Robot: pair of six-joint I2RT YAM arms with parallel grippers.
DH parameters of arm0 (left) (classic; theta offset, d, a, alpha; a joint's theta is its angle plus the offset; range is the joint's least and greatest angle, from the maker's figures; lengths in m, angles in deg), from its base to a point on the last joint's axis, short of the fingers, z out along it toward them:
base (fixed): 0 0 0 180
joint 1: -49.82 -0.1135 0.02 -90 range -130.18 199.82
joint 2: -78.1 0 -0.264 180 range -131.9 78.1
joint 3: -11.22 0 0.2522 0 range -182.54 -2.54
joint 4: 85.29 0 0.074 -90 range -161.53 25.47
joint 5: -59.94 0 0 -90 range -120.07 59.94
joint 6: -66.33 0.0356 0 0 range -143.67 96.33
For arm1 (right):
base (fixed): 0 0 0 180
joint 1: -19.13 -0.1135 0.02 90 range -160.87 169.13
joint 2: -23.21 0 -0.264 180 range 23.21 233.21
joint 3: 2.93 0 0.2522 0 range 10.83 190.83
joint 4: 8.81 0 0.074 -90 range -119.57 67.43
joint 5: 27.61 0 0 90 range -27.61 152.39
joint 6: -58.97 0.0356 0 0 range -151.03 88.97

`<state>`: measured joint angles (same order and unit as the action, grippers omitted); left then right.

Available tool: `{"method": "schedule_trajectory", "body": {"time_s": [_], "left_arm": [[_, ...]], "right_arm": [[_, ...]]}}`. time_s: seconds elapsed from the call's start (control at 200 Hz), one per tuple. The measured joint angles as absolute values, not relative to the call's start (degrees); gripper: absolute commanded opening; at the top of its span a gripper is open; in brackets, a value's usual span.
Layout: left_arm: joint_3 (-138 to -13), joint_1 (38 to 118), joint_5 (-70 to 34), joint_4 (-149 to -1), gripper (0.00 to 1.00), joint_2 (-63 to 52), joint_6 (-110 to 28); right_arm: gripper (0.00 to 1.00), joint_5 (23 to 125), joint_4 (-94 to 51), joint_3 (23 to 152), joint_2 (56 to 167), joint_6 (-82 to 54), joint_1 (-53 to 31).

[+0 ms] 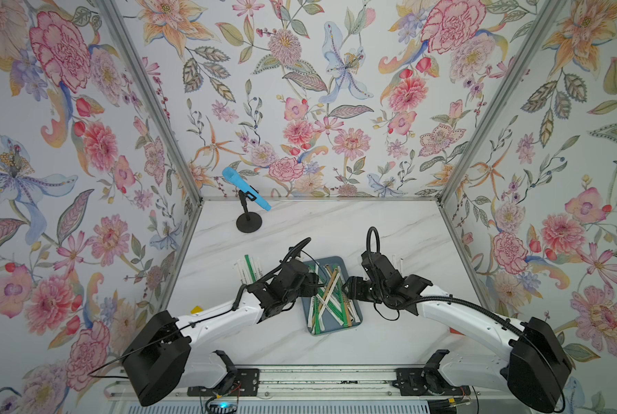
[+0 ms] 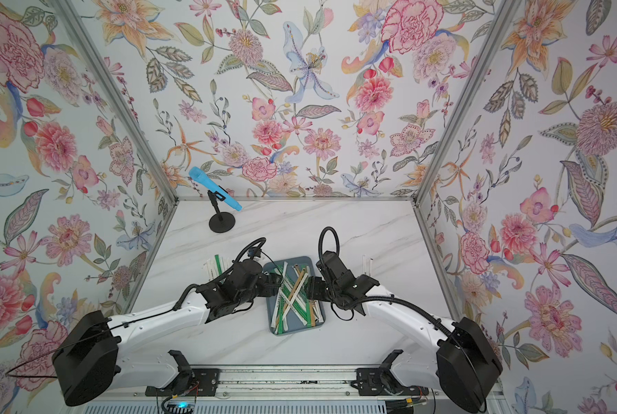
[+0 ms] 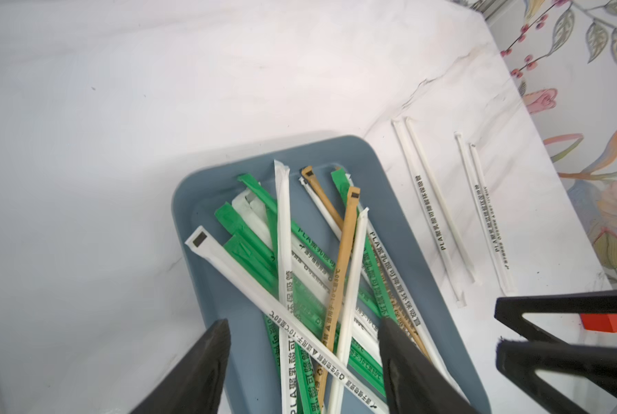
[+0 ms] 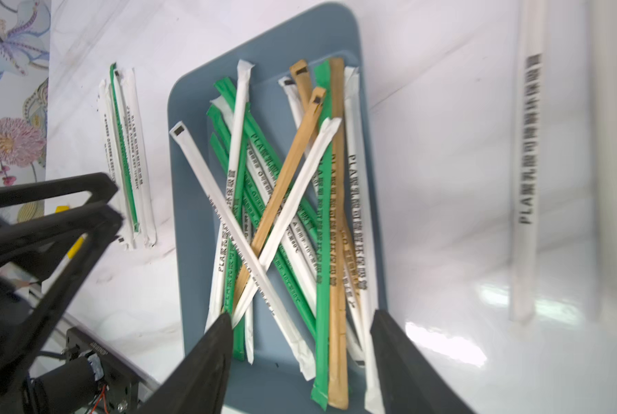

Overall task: Put the straws into the storage box
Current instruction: Pick up the straw from the center of the board.

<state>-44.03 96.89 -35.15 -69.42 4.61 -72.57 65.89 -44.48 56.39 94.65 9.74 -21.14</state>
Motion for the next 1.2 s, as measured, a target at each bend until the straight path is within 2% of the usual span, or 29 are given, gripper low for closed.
{"method": "schedule_trajectory", "body": {"time_s": [0.135,0.22,0.5,0.625,0.986,1.106,1.201], "left_arm": [[-43.5,95.0,-36.1,-69.4,0.73,6.4,-72.7],[-41.7,93.6,-36.6,-68.8,0.76,7.0,-73.0],[-37.4,90.3,-37.6,-66.6,0.85,11.9,-73.7],[-36.5,90.2,-38.1,-66.6,0.86,13.9,-73.8],[-35.4,90.2,-38.1,-66.4,0.86,14.3,-73.9],[-35.4,90.2,-38.1,-66.4,0.86,14.2,-73.8],[-35.4,90.2,-38.1,-66.4,0.86,14.2,-73.8]], "right_arm": [[0.57,64.7,-45.7,55.3,96.5,5.1,-11.0],[0.57,63.0,-46.9,54.4,98.6,2.2,-8.1],[0.52,60.3,-47.9,54.2,107.1,-4.8,-5.9],[0.46,59.6,-47.8,54.2,108.4,-6.2,-5.7],[0.41,59.3,-46.6,53.1,108.5,-7.3,-3.0],[0.37,58.9,-46.3,53.1,108.9,-7.9,-3.0],[0.28,57.7,-45.8,53.7,109.9,-8.0,-3.6]]}}
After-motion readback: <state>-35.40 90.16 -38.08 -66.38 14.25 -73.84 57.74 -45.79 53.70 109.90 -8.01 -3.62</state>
